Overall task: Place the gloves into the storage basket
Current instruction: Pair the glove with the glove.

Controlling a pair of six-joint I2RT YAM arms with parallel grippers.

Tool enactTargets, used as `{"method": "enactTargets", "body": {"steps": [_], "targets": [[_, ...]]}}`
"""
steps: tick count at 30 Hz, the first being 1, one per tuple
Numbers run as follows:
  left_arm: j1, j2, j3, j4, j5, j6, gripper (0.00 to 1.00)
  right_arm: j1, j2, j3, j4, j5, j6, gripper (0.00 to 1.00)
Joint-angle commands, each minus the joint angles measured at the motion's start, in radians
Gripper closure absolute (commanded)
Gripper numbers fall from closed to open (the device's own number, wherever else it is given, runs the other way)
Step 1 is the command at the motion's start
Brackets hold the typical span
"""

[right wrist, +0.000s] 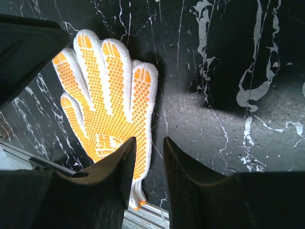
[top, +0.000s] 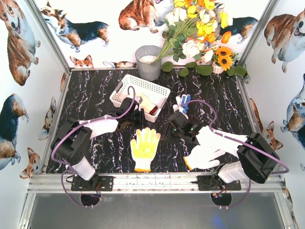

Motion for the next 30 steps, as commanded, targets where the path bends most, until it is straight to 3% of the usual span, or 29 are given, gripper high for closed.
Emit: {"method": "enactTargets", "body": {"steps": [1, 8, 15, 25, 30], "targets": [[-0.018, 0.024, -0.029, 0.068, -0.007, 0.050, 0.74, -0.007, -0.046, -0.015, 0.050, 0.004, 0.015, 0.68], [-0.031, -0.014, -0.065, 0.114, -0.037, 0.118, 0.70, -0.010, -0.074, -0.041, 0.056, 0.017, 0.026, 0.68], [-0.039, 0.010, -0.042, 0.111, -0.028, 0.134, 0.80, -0.011, -0.084, -0.050, 0.053, 0.011, 0.026, 0.68], [-0.070, 0.056, -0.039, 0.125, -0.021, 0.140, 0.81, -0.011, -0.079, -0.056, 0.058, 0.006, 0.026, 0.68], [-0.071, 0.061, -0.043, 0.118, -0.047, 0.137, 0.88, -0.013, -0.084, -0.058, 0.055, 0.006, 0.026, 0.68]]}}
